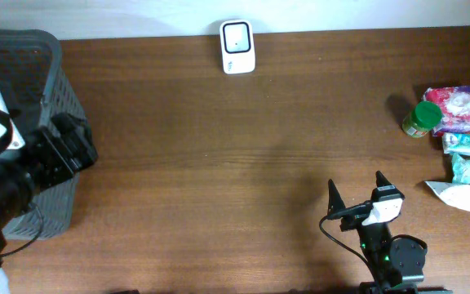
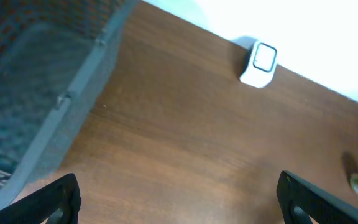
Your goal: Scan the item barcode
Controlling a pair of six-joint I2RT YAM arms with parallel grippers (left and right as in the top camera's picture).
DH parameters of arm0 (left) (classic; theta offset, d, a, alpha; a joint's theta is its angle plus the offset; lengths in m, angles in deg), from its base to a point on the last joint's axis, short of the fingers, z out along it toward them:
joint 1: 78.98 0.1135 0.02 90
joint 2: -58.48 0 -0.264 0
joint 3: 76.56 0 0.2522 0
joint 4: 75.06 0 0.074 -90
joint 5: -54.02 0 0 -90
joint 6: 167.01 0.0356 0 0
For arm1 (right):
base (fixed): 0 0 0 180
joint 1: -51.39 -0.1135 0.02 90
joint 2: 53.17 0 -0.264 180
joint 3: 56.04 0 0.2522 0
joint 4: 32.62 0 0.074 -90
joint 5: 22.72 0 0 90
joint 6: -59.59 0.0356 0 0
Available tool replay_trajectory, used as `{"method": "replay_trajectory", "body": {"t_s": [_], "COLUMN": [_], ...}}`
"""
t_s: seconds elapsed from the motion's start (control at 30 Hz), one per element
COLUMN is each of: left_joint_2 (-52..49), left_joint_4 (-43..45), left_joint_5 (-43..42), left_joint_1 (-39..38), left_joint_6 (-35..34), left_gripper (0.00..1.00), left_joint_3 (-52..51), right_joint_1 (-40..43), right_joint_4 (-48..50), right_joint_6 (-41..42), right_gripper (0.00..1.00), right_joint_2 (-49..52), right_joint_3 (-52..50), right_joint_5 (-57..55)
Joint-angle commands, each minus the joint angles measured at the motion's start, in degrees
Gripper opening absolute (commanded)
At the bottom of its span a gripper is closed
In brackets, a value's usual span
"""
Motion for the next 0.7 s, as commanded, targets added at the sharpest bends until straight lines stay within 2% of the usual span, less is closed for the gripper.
{"method": "replay_trajectory", "body": {"t_s": [0.0, 0.07, 0.27, 0.37, 0.43, 0.67], "left_joint_2": [4.4, 8.1, 27.6, 36.2, 42.0, 59.5], "left_joint_4": [1.4, 5.3, 29.9, 42.6, 50.7, 68.3], "left_joint_5": [-2.7, -2.9, -4.1, -10.8, -10.9, -11.5], "left_joint_1": [-3.6, -4.3, -4.4, -4.4, -4.4, -4.4], "left_joint_6": [6.5, 6.4, 7.0, 15.9, 16.7, 16.7], "left_gripper": [0.99, 0.99, 0.99, 0.99, 0.99, 0.99], "left_joint_3": [-8.1, -15.1, -51.2, -66.8, -77.0, -97.6], "right_joint_1": [0.3, 0.3, 0.3, 0.3, 0.3, 0.3], "right_joint_4": [0.0, 0.0, 0.0, 0.0, 0.0, 0.0], "right_joint_6": [-0.3, -0.3, -0.3, -0.3, -0.3, -0.3], "right_gripper": [0.99, 0.99, 0.99, 0.99, 0.99, 0.99], "right_joint_2": [-0.5, -0.5, -0.5, -0.5, -0.5, -0.5], "right_joint_3": [-0.5, -0.5, -0.5, -0.5, -0.5, -0.5], "right_joint_5": [0.5, 0.5, 0.5, 0.5, 0.5, 0.5]}}
